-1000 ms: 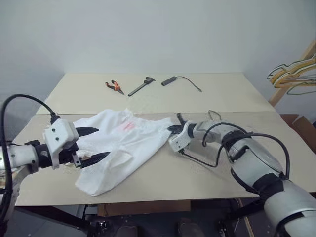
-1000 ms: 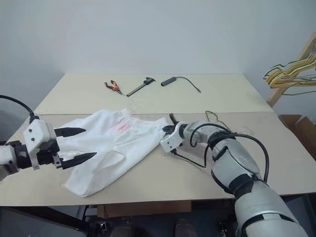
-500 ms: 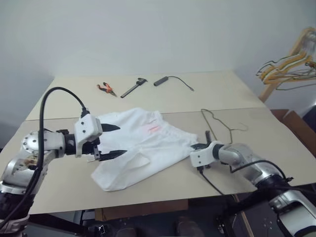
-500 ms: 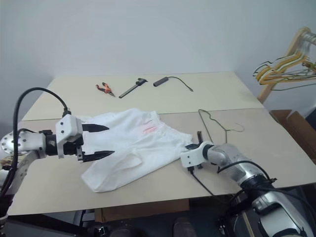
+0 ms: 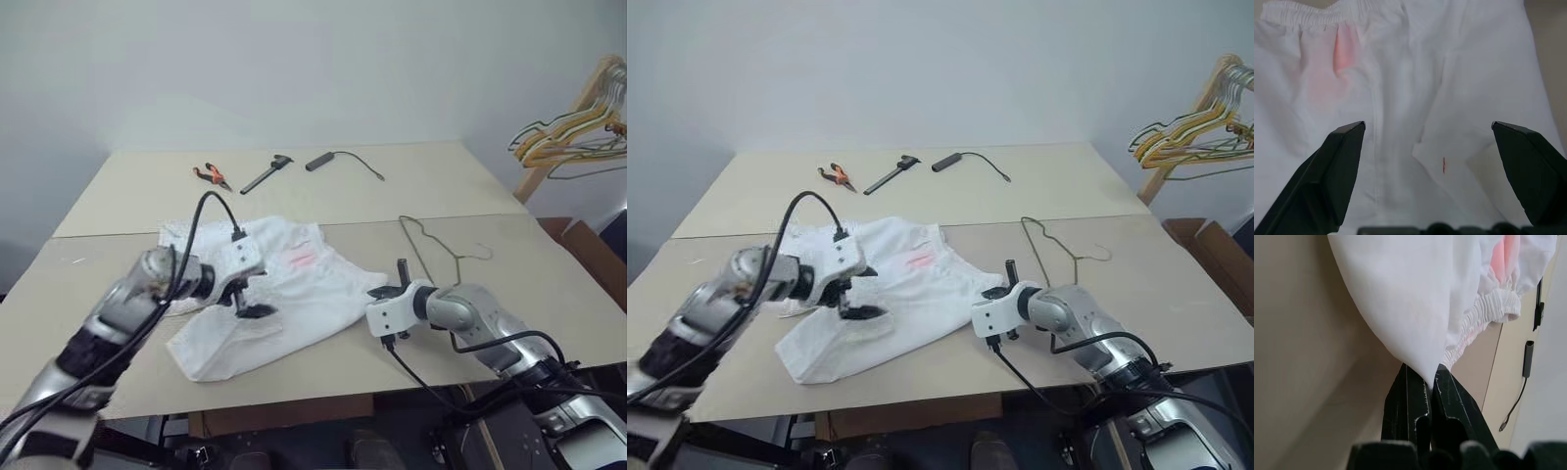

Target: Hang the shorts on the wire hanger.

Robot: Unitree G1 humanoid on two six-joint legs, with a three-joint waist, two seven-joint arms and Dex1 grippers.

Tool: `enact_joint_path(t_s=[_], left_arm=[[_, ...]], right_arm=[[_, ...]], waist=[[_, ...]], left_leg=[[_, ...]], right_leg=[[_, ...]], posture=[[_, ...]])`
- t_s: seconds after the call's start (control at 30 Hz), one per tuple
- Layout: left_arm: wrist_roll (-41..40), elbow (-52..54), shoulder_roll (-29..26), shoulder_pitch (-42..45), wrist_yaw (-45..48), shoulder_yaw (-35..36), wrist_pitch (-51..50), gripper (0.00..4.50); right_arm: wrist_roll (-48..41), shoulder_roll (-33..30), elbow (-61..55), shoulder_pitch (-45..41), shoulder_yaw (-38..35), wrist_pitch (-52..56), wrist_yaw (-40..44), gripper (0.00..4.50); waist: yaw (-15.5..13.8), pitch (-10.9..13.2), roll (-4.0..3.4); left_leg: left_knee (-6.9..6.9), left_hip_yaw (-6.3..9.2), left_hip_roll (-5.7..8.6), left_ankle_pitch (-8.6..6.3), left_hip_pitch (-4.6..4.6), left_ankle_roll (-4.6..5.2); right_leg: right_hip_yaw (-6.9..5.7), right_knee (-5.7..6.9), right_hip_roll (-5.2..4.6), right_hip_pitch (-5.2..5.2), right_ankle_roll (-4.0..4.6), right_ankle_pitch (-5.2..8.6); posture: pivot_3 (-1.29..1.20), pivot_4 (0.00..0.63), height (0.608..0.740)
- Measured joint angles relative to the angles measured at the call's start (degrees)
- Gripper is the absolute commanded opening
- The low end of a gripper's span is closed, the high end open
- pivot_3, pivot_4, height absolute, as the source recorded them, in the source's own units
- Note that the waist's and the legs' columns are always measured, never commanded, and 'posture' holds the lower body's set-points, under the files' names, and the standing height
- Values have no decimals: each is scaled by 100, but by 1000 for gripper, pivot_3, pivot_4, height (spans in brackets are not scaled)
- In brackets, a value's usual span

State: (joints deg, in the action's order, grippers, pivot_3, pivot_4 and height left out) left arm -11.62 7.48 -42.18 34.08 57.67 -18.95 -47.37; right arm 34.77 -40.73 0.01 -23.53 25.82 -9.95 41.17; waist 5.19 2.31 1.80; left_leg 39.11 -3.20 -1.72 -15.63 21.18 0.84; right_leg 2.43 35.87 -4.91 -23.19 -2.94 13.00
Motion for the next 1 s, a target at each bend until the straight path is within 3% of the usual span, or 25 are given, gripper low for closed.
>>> enact_joint_path(t_s=[0.17, 0.37, 0.47, 0.87, 1.0], left_arm=[[-378, 0, 161, 236, 4, -4, -1083, 4500], [-320, 15, -152, 250, -97, -375, -1648, 4500], [-318, 4, -152, 250, -165, -465, -1787, 3905], [-401, -31, -361, 192, -162, -492, -1793, 119], [-392, -13, -576, 110, -64, -500, -1608, 52]], right_arm=[[40, 16, 0, -3, 1, -4, 0, 23], [66, 100, 10, -40, 4, -20, -2, 23], [66, 115, 26, -94, 5, -51, -3, 0], [65, 150, 150, -196, 6, -143, -7, 0], [65, 153, 179, -234, 6, -201, -7, 0]], waist=[[70, 0, 0], [29, 0, 0], [10, 0, 0], [18, 0, 0], [12, 0, 0]], left_leg=[[-2, 3, -1, -2, -2, 4], [-2, 3, -1, -2, -2, 3], [-2, 4, -1, -2, -1, 3], [-2, 3, -1, -2, -2, 3], [-2, 3, -1, -2, -1, 3]], right_leg=[[9, 0, 4, -4, 0, 3], [9, 1, 4, -3, -1, 3], [8, 1, 4, -3, 0, 3], [9, 1, 4, -3, 0, 3], [8, 0, 4, -3, 0, 3]], posture=[[-61, 0, 740], [-51, 0, 740], [-49, 0, 740], [-46, 0, 740], [-47, 0, 740]])
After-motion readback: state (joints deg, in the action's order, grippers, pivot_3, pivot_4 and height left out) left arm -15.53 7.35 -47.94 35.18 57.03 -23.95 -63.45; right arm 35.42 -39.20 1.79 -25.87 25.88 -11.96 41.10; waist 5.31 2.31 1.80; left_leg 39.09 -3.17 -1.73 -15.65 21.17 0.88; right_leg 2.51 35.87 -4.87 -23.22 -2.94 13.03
